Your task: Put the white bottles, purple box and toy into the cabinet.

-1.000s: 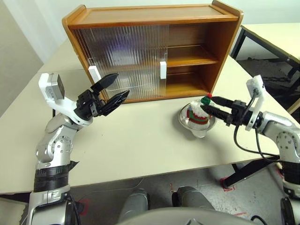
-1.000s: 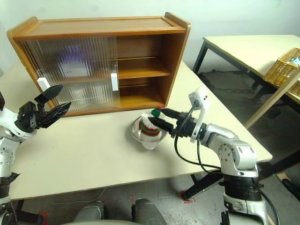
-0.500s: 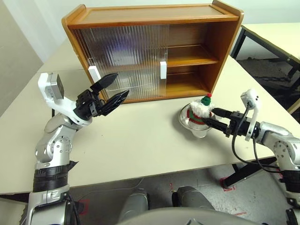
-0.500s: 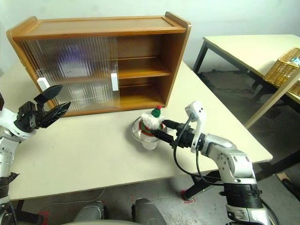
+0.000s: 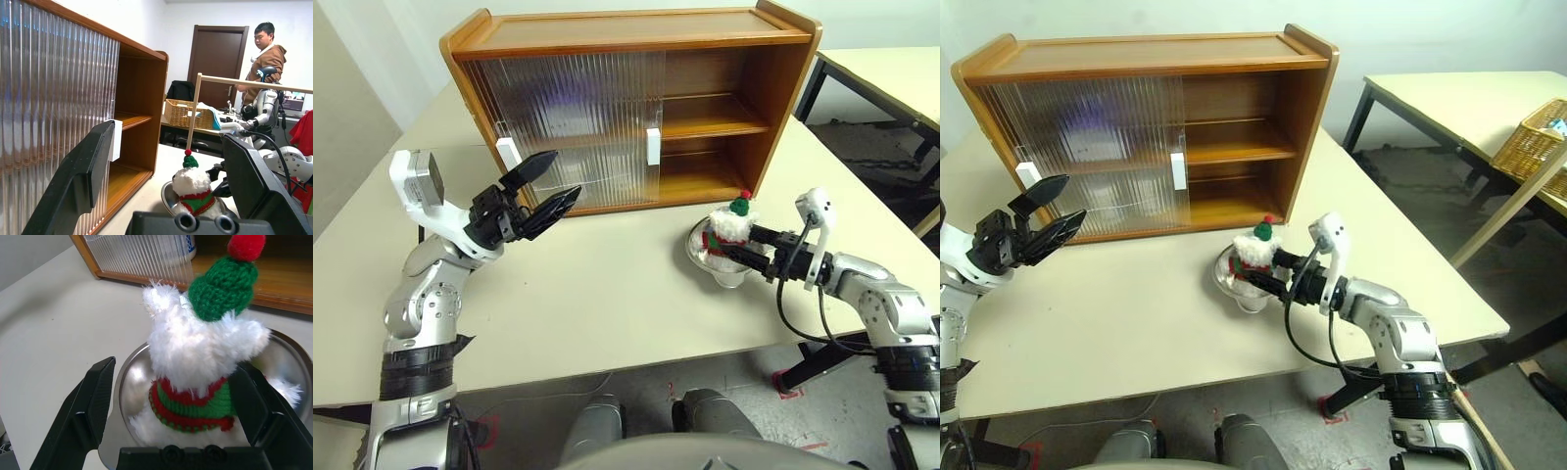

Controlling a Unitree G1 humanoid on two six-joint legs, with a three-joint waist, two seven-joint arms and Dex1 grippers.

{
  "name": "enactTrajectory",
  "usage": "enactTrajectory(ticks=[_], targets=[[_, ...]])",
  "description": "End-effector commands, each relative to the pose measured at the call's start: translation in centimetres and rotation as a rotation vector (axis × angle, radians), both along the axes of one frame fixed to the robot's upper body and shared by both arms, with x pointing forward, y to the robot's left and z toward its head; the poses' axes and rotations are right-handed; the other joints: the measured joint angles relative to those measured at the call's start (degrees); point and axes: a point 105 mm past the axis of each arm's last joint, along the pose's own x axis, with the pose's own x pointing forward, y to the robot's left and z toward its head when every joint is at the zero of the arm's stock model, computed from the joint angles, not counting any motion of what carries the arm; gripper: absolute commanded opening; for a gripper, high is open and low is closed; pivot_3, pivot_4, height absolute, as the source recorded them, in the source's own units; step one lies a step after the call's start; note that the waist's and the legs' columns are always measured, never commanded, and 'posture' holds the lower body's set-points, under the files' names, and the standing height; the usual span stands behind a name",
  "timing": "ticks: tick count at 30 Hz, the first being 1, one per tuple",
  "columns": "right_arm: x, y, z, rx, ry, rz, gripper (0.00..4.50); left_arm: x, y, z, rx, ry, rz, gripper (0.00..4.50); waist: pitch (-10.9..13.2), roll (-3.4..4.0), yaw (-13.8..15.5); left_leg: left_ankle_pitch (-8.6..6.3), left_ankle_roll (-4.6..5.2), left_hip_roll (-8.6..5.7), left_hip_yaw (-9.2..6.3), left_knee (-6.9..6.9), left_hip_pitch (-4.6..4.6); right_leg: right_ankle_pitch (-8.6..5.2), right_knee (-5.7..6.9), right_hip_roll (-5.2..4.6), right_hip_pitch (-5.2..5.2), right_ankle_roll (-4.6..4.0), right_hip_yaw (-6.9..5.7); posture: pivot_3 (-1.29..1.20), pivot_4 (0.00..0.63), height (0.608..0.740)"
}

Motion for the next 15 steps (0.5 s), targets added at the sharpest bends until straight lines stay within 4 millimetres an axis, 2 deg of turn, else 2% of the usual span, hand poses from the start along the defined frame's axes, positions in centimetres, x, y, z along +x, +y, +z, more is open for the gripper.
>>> enactTrajectory(ticks=[1,3,8,10,13,15], targets=[[0.3,0.4,0.0,-0.01,-0.003,0.007,4.09,0.0,0.2,0.3,0.013,-0.01,0.011,4.5,0.0,0.0,0.02,0.0,0.0,0.0,0.0,0.0,0.0,0.0,0.0,0.0,0.0,0.0,0.0,-0.06,0.002,0.74],[0.3,0.5,0.2,-0.008,-0.004,0.011,3.53,0.0,0.1,0.3,0.013,-0.01,0.012,4.5,0.0,0.0,0.02,0.0,0.0,0.0,0.0,0.0,0.0,-0.01,0.0,0.0,0.0,-0.01,0.0,-0.06,0.001,0.74],[0.4,0.2,0.9,-0.006,-0.013,0.014,1.56,0.0,0.2,0.3,0.011,-0.012,0.014,4.5,0.0,0.0,0.05,0.0,0.0,0.0,0.0,-0.01,0.0,-0.01,0.0,0.0,0.01,-0.01,0.0,-0.06,0.0,0.74],[0.4,0.0,1.3,-0.006,-0.02,0.015,0.91,0.0,0.2,0.3,0.011,-0.012,0.013,4.5,0.0,0.0,0.05,0.0,0.0,0.0,0.0,-0.01,0.0,-0.01,0.0,0.0,0.01,-0.01,0.0,-0.06,0.0,0.74],[0.5,-0.2,2.3,0.002,-0.036,0.024,0.18,0.1,0.1,0.3,0.01,-0.013,0.011,4.5,0.0,0.0,0.05,0.0,0.0,-0.01,0.01,0.0,0.0,-0.01,0.0,0.0,0.01,-0.01,0.0,-0.06,0.0,0.74],[0.7,-0.5,3.3,0.01,-0.052,0.035,0.1,0.1,0.0,0.2,0.01,-0.012,0.009,4.5,0.0,0.0,0.05,0.0,0.0,-0.01,0.01,0.0,0.0,-0.01,0.0,0.0,0.0,-0.01,0.0,-0.06,0.0,0.74]])
